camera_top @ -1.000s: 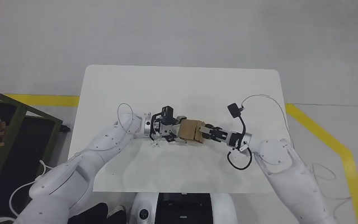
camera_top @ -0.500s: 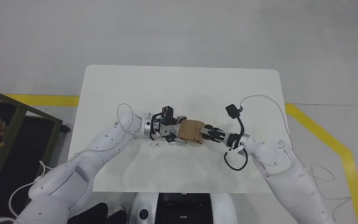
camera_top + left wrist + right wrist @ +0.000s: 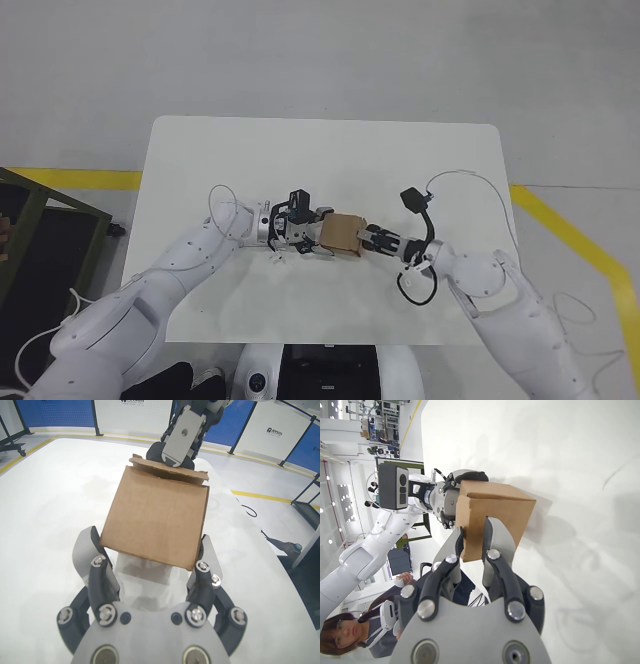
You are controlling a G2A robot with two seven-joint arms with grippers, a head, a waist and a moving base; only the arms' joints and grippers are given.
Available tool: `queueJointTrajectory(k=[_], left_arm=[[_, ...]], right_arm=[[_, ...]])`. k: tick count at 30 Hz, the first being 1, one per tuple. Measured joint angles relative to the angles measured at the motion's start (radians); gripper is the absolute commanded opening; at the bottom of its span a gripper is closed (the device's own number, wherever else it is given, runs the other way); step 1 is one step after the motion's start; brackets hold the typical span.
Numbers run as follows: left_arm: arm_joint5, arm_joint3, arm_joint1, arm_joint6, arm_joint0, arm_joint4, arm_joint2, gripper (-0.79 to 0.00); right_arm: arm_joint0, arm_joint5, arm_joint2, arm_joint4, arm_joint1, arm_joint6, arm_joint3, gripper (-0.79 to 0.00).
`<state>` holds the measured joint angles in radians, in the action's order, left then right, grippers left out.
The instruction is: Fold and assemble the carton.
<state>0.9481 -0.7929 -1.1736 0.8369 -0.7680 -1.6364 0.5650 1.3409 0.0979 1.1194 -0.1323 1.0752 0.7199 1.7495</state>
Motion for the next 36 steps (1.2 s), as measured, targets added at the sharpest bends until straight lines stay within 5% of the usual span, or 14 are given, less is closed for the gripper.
queueJointTrajectory(k=[22, 36], left_arm=[[0.011, -0.016, 0.0, -0.025, -0.004, 0.002, 0.009, -0.105], [0.01, -0.022, 0.0, -0.041, -0.007, 0.003, 0.015, -0.108]], right_arm=[[0.019, 0.03, 0.026, -0.013, -0.002, -0.023, -0.017, -0.714], [0.014, 0.013, 0.022, 0.006, 0.002, -0.027, -0.053, -0.659]])
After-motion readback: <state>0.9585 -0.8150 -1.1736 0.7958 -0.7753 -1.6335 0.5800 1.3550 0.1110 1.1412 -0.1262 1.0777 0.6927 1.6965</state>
